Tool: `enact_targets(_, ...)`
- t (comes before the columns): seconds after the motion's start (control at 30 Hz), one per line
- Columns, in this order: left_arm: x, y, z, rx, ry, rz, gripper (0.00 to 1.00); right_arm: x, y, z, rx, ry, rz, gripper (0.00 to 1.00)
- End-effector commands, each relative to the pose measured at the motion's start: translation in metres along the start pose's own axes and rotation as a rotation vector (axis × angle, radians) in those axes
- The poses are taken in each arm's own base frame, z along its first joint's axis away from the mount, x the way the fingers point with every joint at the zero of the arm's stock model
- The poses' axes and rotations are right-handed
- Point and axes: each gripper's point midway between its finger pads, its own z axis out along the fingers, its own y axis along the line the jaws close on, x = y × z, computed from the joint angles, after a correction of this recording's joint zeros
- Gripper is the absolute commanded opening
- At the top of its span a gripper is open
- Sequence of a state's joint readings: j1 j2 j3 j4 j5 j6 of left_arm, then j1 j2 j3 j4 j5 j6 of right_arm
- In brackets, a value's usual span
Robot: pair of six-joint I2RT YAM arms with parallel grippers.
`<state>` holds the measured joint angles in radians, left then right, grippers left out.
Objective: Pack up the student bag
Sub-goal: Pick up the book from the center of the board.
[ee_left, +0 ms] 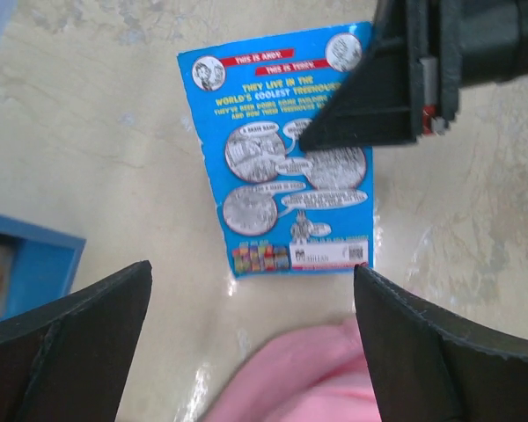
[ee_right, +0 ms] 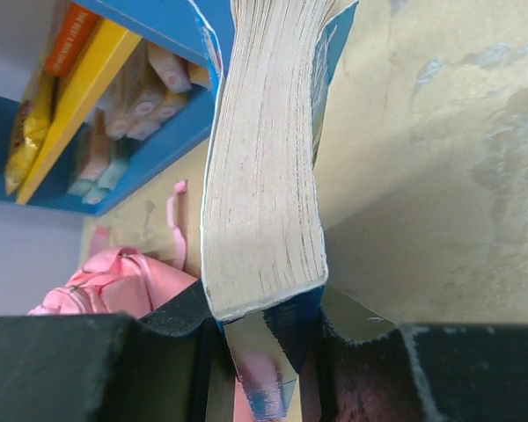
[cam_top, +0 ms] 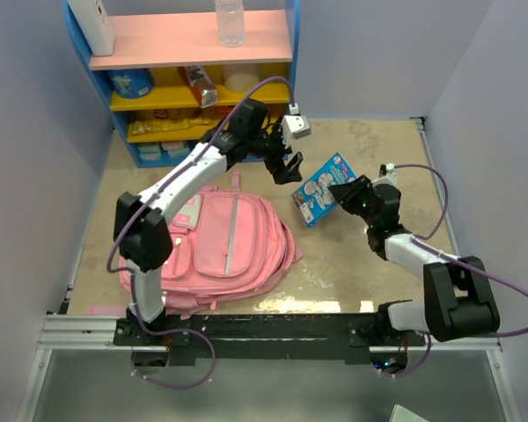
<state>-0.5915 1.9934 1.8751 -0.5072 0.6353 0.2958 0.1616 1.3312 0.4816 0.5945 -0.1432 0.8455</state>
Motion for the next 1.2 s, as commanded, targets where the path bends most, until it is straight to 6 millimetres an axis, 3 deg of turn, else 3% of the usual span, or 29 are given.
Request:
enact_targets(0.0,0.01,-0.046,-0.057,-0.047,0.139,0.189,1.0,-0.021,0.006,-0.002,0.035,-0.044,-0.069,0.0)
enact_targets(0.03,0.039,-0.058,-0.056,-0.041,0.196,0.188,1.0,-0.02,0.007,-0.003,0.03,-0.041,-0.065,0.0)
enact_targets(0.07,0.039,-0.066,-0.059,-0.049,0.187,0.228,1.0,-0.02,0.007,-0.002,0.026,-0.038,-0.06,0.0)
enact_targets(0.1,0.031,-0.087,-0.066,-0.036,0.166,0.306,1.0,-0.017,0.005,-0.003,0.033,-0.027,-0.057,0.0)
enact_targets(0.13,0.047,-0.095,-0.065,-0.033,0.203,0.31,1.0,-0.016,0.006,-0.002,0.031,-0.021,-0.058,0.0)
enact_targets(0.2,0.05,-0.111,-0.067,-0.013,0.213,0.295,1.0,-0.017,0.006,-0.004,0.035,-0.021,-0.058,0.0)
enact_targets(0.23,0.06,-0.113,-0.066,-0.013,0.221,0.277,1.0,-0.018,0.005,-0.005,0.039,-0.026,-0.059,0.0)
enact_targets(0.3,0.057,-0.115,-0.066,-0.031,0.193,0.266,0.97,-0.019,0.007,-0.008,0.037,-0.027,-0.061,0.0)
enact_targets(0.33,0.066,-0.119,-0.064,-0.028,0.208,0.257,0.91,-0.02,0.008,-0.009,0.038,-0.027,-0.064,0.0)
enact_targets(0.4,0.064,-0.124,-0.061,-0.075,0.2,0.246,0.8,-0.021,0.009,-0.01,0.044,-0.025,-0.073,0.0)
enact_targets(0.43,0.07,-0.12,-0.06,-0.135,0.232,0.244,0.69,-0.022,0.009,-0.01,0.045,-0.026,-0.076,0.0)
enact_targets(0.5,0.08,-0.138,-0.051,-0.146,0.273,0.256,0.66,-0.022,0.01,-0.01,0.049,-0.023,-0.079,0.0)
enact_targets(0.6,0.085,-0.148,-0.045,-0.182,0.271,0.249,0.79,-0.022,0.008,-0.01,0.057,-0.016,-0.083,0.0)
enact_targets(0.63,0.087,-0.151,-0.044,-0.181,0.279,0.247,0.92,-0.022,0.009,-0.01,0.056,-0.017,-0.083,0.0)
enact_targets(0.67,0.088,-0.156,-0.041,-0.173,0.279,0.247,0.93,-0.021,0.008,-0.01,0.057,-0.016,-0.082,0.0)
enact_targets(0.77,0.093,-0.162,-0.036,-0.17,0.283,0.239,0.79,-0.019,0.005,-0.012,0.064,-0.014,-0.078,0.0)
enact_targets(0.83,0.096,-0.163,-0.033,-0.185,0.287,0.232,0.57,-0.019,0.004,-0.013,0.069,-0.015,-0.079,0.0)
enact_targets(0.87,0.1,-0.165,-0.03,-0.184,0.296,0.235,0.52,-0.019,0.004,-0.013,0.067,-0.018,-0.076,0.0)
enact_targets(0.9,0.105,-0.163,-0.03,-0.201,0.311,0.245,0.99,-0.02,0.005,-0.013,0.065,-0.02,-0.078,0.0)
enact_targets(1.17,0.117,-0.155,-0.028,-0.267,0.348,0.297,1.0,-0.023,0.01,-0.012,0.057,-0.018,-0.08,0.0)
